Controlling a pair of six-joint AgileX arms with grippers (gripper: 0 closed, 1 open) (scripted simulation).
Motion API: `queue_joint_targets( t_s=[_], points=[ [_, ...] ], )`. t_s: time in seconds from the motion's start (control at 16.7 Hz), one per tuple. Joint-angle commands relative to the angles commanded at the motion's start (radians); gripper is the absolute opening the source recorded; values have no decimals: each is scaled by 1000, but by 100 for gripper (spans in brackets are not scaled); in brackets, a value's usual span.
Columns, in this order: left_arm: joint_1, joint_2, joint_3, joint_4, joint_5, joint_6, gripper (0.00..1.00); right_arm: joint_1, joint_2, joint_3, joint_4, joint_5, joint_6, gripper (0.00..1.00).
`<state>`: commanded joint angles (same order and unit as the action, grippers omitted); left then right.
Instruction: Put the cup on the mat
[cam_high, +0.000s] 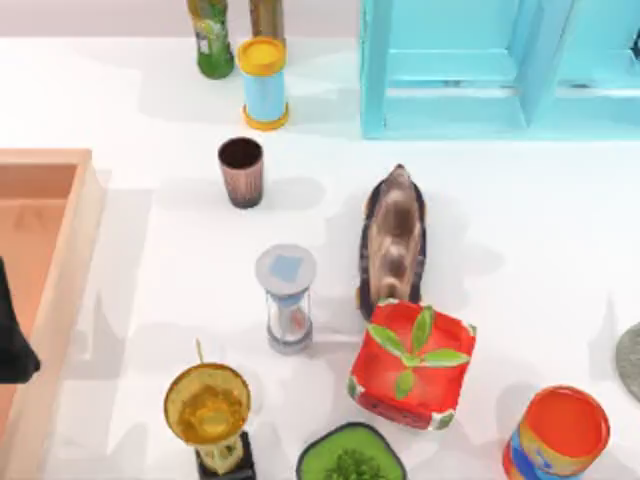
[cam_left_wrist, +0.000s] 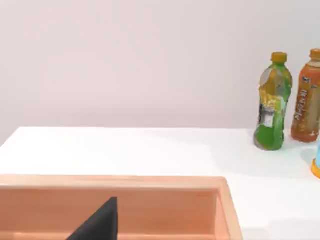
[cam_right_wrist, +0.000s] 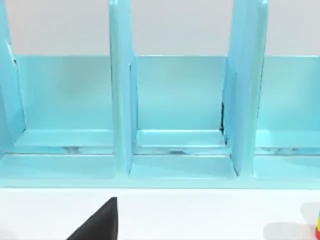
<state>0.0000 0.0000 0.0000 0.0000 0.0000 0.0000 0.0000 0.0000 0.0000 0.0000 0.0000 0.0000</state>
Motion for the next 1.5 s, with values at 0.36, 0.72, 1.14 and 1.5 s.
queue_joint_targets(
  t_s=[0.36,0.72,1.14,1.5],
  points=[
    [0,0,0,0,0,0,100,23,90,91,-43,-24,-38,100],
    [0,0,0,0,0,0,100,113,483,479,-226,-122,-194,100],
    [0,0,0,0,0,0,100,252,1171,1160,-538,-282,-449,100],
    [0,0,0,0,0,0,100,364,1803,1793,-816,-420,-667,100]
  ],
)
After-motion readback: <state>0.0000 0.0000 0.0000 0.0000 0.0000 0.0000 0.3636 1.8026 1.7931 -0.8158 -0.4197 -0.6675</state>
